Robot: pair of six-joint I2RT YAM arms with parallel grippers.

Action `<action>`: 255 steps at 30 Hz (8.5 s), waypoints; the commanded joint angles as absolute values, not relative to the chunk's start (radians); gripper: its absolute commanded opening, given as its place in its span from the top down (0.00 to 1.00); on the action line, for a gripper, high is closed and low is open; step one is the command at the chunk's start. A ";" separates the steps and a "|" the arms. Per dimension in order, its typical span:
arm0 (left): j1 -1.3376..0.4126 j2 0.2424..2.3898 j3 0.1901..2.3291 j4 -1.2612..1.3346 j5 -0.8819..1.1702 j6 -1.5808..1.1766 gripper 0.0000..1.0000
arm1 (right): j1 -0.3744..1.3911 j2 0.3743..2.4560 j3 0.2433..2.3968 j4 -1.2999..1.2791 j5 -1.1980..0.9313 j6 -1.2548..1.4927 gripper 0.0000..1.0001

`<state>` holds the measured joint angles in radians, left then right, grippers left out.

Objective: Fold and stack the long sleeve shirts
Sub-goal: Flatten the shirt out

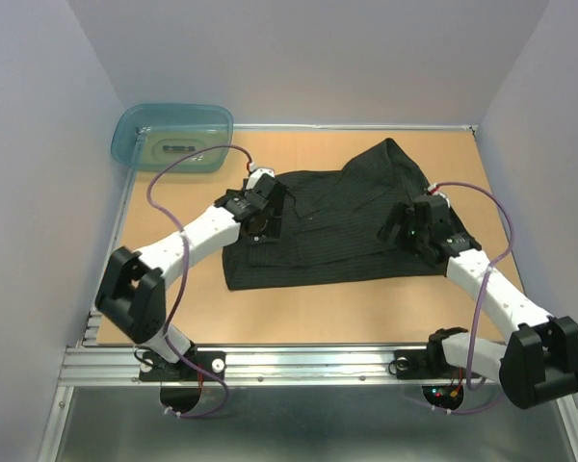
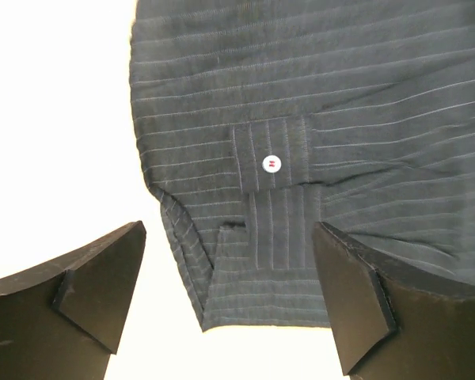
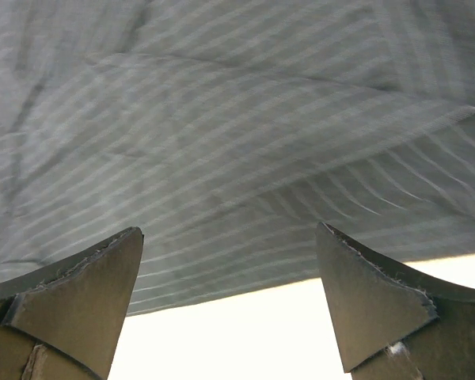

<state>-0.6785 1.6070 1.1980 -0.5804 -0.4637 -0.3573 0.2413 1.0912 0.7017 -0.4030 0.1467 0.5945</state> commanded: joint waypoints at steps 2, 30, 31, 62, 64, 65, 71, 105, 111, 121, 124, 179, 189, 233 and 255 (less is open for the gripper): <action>-0.676 1.381 1.181 -0.468 -0.362 -0.426 0.02 | 0.233 1.153 0.818 -0.249 -0.042 0.630 0.06; -0.535 1.635 0.809 -0.008 0.052 -0.773 0.13 | -0.313 1.513 0.242 0.876 -0.457 0.927 0.11; -0.534 1.625 0.805 -0.014 0.051 -0.770 0.13 | -0.316 1.458 0.239 0.871 -0.454 0.916 0.11; -0.693 1.727 1.085 -0.368 -0.154 -0.503 0.07 | 0.391 1.614 0.870 -0.477 0.132 0.383 0.21; -0.693 1.727 1.054 -0.376 -0.131 -0.500 0.08 | 0.400 1.621 0.850 -0.502 0.080 0.411 0.21; -0.693 1.726 1.042 -0.380 -0.121 -0.500 0.08 | 0.409 1.623 0.847 -0.511 0.078 0.417 0.21; -0.707 1.652 0.928 -0.411 -0.060 -0.508 0.08 | 0.460 1.586 0.810 -0.664 0.015 0.474 0.21; -0.747 1.788 1.249 -0.337 -0.184 -0.673 0.32 | 0.511 1.195 0.704 -0.486 -0.109 0.499 0.23; -0.747 1.850 1.259 -0.327 -0.175 -0.680 0.39 | 0.511 1.215 0.661 -0.465 -0.114 0.489 0.24; -0.750 1.882 1.259 -0.324 -0.158 -0.686 0.51 | 0.511 1.243 0.626 -0.446 -0.101 0.479 0.24; -0.749 1.875 1.266 -0.330 -0.156 -0.689 0.60 | 0.511 1.239 0.617 -0.442 -0.098 0.479 0.24; -0.482 1.740 1.646 -0.264 -0.405 -0.371 0.09 | 0.249 1.311 0.959 -0.520 0.107 0.483 0.32; -0.391 1.681 1.327 -0.354 -0.374 -0.365 0.07 | 0.184 1.453 1.009 -0.489 0.129 0.465 0.33; -0.379 1.836 1.359 -0.275 -0.452 -0.351 0.95 | 0.143 1.652 0.819 -0.325 0.201 0.583 0.36; -0.453 1.560 1.243 -0.358 -0.514 -0.476 0.01 | 0.135 1.493 0.900 -0.334 0.190 0.542 0.31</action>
